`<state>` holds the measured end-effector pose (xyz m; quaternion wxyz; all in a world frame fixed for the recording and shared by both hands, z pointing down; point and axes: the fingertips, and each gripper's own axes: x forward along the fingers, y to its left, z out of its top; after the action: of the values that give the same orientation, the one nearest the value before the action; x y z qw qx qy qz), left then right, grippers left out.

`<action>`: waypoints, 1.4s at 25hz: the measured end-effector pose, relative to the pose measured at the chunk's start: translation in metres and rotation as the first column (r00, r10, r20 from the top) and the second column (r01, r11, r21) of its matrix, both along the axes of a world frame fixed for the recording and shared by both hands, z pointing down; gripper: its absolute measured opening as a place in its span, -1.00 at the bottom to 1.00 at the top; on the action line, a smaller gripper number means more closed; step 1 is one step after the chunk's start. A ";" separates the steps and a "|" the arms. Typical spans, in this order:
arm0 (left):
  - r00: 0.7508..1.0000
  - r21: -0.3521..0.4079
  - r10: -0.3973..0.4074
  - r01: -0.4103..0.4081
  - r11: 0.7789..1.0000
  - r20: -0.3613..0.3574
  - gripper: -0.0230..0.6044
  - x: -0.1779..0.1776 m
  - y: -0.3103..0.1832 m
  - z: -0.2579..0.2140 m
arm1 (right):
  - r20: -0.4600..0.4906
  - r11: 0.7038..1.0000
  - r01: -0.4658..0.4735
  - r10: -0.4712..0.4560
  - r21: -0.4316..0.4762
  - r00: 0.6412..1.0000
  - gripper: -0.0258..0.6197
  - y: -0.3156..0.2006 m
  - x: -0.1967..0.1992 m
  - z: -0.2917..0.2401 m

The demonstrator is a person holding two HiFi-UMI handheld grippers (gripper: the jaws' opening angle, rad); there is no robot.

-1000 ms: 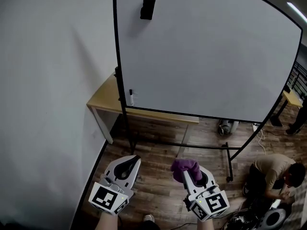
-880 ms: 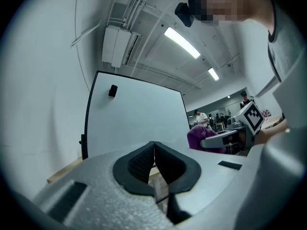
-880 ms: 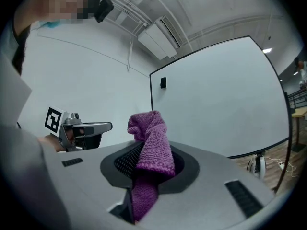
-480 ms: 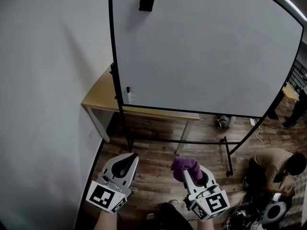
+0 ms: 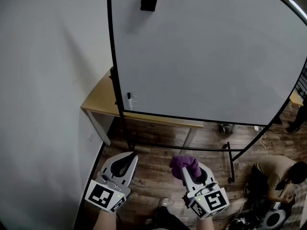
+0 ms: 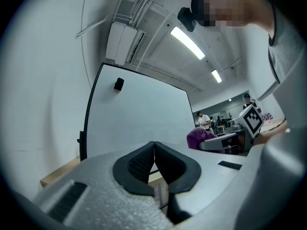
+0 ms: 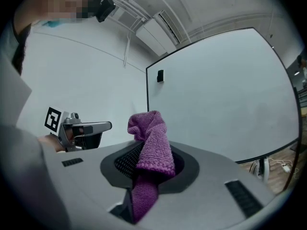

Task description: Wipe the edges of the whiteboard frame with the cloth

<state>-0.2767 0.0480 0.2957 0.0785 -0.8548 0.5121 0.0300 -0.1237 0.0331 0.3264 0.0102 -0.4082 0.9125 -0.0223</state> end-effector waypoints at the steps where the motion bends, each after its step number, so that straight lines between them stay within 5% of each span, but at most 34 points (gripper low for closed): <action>1: 1.000 0.002 -0.005 0.005 1.000 0.000 -0.87 -0.001 -0.008 -0.001 | 0.001 1.000 0.004 -0.004 0.000 1.000 -0.68 -0.009 -0.001 -0.001; 25: 0.995 0.006 -0.096 0.096 0.995 -0.005 -0.87 -0.003 -0.147 0.000 | -0.023 0.996 0.092 -0.093 -0.019 0.995 -0.68 -0.169 -0.011 0.009; 35: 1.000 -0.015 -0.009 0.009 1.000 0.001 -0.87 -0.043 -0.187 0.003 | 0.005 0.999 0.009 -0.009 -0.039 1.000 -0.68 -0.204 -0.051 0.013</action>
<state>-0.3197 -0.1389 0.2992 0.0722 -0.8530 0.5163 0.0255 -0.1746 -0.1709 0.3399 0.0042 -0.4041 0.9138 -0.0413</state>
